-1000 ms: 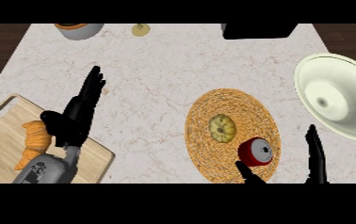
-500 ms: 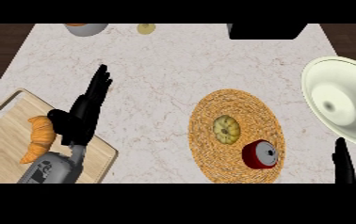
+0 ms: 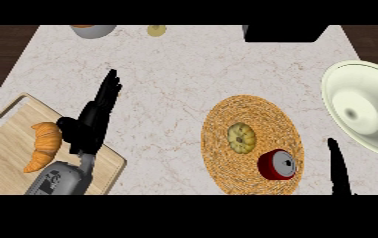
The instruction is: Pick the can from the placemat and place it in the bowl
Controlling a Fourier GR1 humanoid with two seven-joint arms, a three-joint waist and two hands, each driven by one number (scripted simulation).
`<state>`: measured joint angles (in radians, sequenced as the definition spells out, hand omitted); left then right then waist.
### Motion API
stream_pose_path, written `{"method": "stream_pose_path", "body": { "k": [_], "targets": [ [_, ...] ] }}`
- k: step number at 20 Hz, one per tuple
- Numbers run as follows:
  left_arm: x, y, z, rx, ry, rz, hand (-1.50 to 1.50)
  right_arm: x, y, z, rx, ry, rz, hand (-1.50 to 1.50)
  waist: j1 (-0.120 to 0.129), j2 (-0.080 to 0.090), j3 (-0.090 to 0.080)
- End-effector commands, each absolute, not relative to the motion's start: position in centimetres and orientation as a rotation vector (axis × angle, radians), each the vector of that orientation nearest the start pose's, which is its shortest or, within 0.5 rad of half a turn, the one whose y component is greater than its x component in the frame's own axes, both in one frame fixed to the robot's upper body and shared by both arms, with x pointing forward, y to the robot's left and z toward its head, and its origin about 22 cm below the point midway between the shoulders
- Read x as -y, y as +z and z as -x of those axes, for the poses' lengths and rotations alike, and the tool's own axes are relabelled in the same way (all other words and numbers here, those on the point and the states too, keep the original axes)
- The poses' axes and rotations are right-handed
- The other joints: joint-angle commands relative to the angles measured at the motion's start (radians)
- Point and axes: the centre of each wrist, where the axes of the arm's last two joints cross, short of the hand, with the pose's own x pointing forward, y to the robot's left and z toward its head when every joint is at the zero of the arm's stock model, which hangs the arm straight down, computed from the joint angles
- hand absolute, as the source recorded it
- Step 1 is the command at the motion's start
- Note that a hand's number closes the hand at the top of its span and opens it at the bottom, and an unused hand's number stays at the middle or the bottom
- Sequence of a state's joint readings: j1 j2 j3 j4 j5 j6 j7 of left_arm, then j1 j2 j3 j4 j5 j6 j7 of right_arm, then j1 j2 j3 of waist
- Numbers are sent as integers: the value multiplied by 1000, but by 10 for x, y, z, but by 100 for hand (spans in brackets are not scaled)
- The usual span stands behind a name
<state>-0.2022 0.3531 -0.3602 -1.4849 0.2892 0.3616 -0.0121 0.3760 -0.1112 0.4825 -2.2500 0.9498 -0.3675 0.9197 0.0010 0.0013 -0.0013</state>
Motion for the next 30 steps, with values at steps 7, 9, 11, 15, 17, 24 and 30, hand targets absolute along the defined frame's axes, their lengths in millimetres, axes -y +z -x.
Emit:
{"method": "stream_pose_path", "body": {
  "k": [7, 9, 11, 15, 17, 24, 30],
  "targets": [
    [-202, 47, -282, 1605, -107, -74, 0, 170, 85, -125, 1219, 62, 736, -150, -6, -3, 2],
    [-225, 31, -267, 1589, -123, -52, 0, 180, 100, -132, 1242, 54, 716, -150, -2, -2, 1],
    [-217, 32, -275, 1586, -103, -82, 0, 172, 90, -118, 1285, 12, 698, -150, -7, -3, 2],
    [-211, 37, -262, 1593, -104, -70, 0, 167, 92, -123, 1314, -8, 671, -150, -3, -3, 1],
    [-226, 35, -268, 1595, -105, -71, 0, 187, 65, -132, 1313, -38, 657, -150, -3, -2, 2],
    [-227, 25, -283, 1582, -117, -73, 0, 184, 59, -115, 1302, -81, 602, -150, -9, -2, 2],
    [-189, 27, -278, 1592, -112, -76, 0, 172, 31, -128, 1302, -98, 578, -150, -7, -2, 2]
  ]
}}
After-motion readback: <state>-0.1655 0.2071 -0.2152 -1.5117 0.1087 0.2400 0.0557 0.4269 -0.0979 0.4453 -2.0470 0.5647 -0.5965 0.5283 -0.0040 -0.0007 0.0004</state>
